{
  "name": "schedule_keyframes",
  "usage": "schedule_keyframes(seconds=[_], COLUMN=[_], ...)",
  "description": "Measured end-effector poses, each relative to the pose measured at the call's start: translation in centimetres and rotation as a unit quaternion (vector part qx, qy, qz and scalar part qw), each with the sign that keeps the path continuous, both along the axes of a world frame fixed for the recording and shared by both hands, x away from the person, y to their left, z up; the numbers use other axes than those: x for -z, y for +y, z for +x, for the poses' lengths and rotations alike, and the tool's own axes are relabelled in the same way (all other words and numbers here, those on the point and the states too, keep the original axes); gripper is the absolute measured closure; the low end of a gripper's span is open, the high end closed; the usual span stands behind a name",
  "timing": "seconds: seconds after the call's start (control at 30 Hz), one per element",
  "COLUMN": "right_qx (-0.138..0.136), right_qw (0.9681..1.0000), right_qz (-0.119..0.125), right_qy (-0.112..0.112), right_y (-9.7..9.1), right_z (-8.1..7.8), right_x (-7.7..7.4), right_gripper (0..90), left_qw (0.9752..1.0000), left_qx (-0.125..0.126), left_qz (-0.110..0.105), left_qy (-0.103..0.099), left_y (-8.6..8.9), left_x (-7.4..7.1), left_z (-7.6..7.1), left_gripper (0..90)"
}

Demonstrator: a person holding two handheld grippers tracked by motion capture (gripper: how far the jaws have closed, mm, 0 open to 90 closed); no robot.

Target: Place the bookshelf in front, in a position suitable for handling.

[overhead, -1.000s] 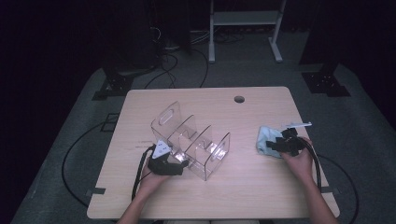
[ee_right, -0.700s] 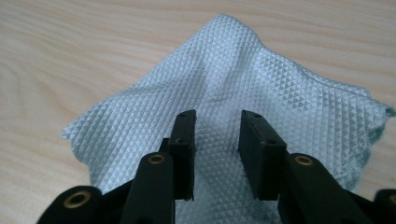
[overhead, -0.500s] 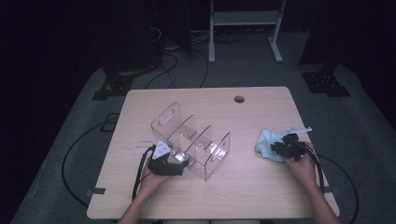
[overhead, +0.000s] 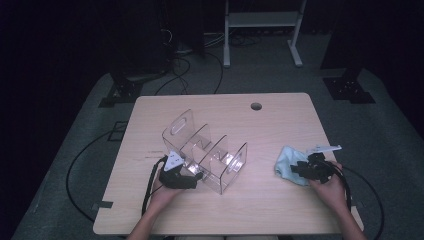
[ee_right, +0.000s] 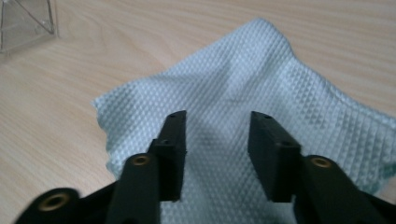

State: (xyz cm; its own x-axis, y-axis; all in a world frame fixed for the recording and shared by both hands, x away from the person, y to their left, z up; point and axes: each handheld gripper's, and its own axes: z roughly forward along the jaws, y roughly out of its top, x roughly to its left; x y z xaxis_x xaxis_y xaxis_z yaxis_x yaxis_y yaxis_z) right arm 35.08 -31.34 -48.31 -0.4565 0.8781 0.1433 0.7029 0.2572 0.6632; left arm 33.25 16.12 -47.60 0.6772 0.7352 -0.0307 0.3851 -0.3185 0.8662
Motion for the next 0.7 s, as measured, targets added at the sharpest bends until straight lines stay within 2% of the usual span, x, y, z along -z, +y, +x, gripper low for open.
schedule_keyframes(seconds=[0.07,0.13,0.33,0.47,0.6,0.7], right_qx=[0.005,0.017,0.061,0.073,0.076,0.077], right_qw=[1.0000,0.9997,0.9981,0.9969,0.9952,0.9947], right_qz=[-0.004,-0.006,-0.003,-0.025,-0.057,-0.062], right_qy=[-0.005,-0.014,-0.011,-0.016,-0.025,-0.028], right_y=[0.3,0.4,0.8,1.5,2.3,2.5], right_z=[0.4,1.0,3.5,4.4,4.6,4.4], right_x=[-0.3,-0.5,-0.4,0.0,0.6,0.6], right_gripper=[47.2,44.2,34.8,33.4,34.0,35.7], left_qw=[1.0000,1.0000,1.0000,1.0000,1.0000,1.0000], left_qx=[0.001,0.001,0.002,0.003,0.003,0.003], left_qz=[0.000,0.000,-0.001,-0.001,-0.002,-0.001], left_qy=[-0.001,-0.001,-0.002,-0.002,-0.002,-0.002], left_y=[0.0,0.0,0.0,0.0,0.0,0.0], left_x=[0.0,0.0,0.0,0.0,0.0,0.0], left_z=[0.0,0.0,0.0,0.0,0.0,0.0], left_gripper=[7.5,7.5,7.5,7.5,7.5,7.5])
